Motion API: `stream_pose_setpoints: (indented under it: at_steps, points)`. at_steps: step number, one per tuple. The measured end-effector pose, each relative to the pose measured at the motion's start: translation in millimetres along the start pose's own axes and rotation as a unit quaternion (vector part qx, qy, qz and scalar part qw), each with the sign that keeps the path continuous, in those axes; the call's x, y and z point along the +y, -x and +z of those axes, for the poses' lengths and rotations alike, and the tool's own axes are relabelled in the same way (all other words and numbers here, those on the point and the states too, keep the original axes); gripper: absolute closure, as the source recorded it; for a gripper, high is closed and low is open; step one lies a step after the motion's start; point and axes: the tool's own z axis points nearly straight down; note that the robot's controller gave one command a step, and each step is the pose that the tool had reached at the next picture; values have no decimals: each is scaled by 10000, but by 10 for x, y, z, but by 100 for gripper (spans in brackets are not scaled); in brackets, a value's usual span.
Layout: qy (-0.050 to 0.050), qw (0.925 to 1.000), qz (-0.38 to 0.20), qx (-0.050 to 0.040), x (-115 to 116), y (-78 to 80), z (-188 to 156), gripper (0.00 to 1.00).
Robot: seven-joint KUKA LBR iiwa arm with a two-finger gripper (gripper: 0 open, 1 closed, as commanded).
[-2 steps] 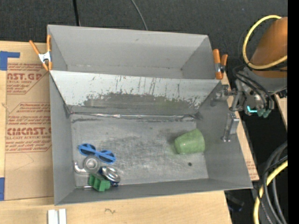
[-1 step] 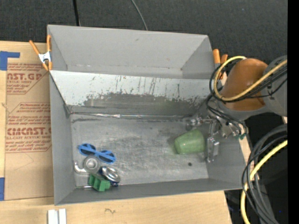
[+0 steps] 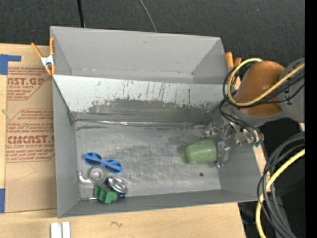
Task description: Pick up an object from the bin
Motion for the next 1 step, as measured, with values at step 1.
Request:
stream_pose_setpoints:
  at_steps: [1]
  points:
    - [-26,9949,-1008,-40,88,70,-1595,100]
